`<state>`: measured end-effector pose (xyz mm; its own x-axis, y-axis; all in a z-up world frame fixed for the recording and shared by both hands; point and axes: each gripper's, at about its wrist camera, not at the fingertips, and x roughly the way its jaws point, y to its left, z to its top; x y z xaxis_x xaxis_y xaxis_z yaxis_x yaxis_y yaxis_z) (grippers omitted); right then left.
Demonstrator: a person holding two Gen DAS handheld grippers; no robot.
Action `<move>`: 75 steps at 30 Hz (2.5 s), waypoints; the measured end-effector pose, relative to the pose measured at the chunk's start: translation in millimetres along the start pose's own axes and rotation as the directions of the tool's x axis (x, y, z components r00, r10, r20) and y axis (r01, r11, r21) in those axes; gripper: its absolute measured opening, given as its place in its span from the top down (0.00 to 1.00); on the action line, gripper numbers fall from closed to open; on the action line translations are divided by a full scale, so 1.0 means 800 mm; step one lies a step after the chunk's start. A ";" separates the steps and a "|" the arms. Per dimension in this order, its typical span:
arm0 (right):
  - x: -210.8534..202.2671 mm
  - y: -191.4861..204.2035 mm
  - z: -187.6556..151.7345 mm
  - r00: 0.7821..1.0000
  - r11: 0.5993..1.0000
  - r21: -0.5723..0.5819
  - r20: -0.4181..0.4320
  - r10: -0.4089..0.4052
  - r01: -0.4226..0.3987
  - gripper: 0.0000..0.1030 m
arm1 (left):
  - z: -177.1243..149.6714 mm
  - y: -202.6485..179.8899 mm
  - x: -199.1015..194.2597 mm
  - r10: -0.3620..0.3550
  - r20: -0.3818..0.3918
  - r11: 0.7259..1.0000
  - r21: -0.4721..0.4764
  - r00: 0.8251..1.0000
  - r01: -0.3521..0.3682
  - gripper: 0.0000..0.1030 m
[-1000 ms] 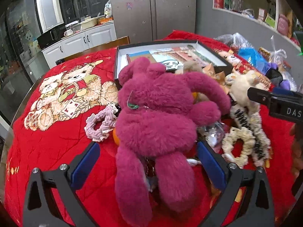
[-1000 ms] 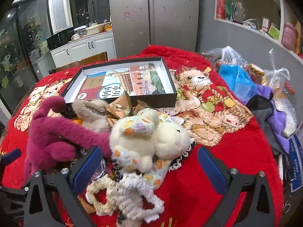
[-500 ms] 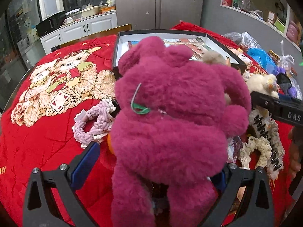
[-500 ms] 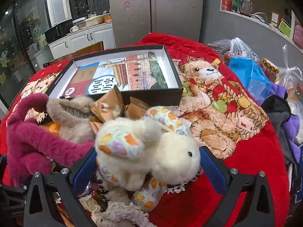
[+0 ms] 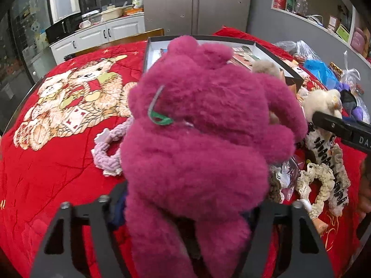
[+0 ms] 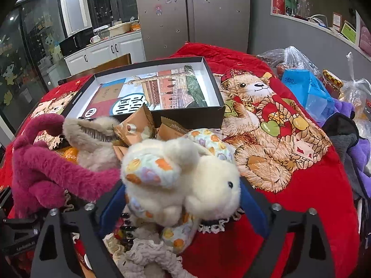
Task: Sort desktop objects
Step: 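Grasp the magenta bear with the left gripper while the right grasps the cream lamb, then lift the magenta bear with the left gripper while the right lifts the cream lamb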
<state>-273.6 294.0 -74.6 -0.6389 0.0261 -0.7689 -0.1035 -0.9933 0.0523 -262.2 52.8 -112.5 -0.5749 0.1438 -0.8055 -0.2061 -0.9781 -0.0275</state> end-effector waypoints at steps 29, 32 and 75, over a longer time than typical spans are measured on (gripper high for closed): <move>-0.050 0.019 -0.008 0.995 0.995 -0.064 0.066 0.078 -0.074 0.86 | -0.011 0.009 -0.086 0.008 0.136 1.000 -0.010 0.991 -0.007 0.52; -0.048 0.020 -0.010 0.994 0.995 -0.059 0.061 0.085 -0.082 0.86 | -0.015 0.006 -0.088 0.010 0.135 1.000 -0.002 0.991 -0.010 0.52; -0.011 -0.008 -0.010 0.993 0.995 -0.025 0.072 -0.093 0.095 0.33 | -0.013 0.015 -0.058 -0.092 0.107 0.995 -0.015 0.990 0.094 0.51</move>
<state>-261.3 299.4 -73.0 -0.6795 0.1263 -0.7227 -0.1446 -0.9888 -0.0368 -229.7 32.4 -81.2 -0.6347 0.2482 -0.7318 -0.2475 -0.9624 -0.1117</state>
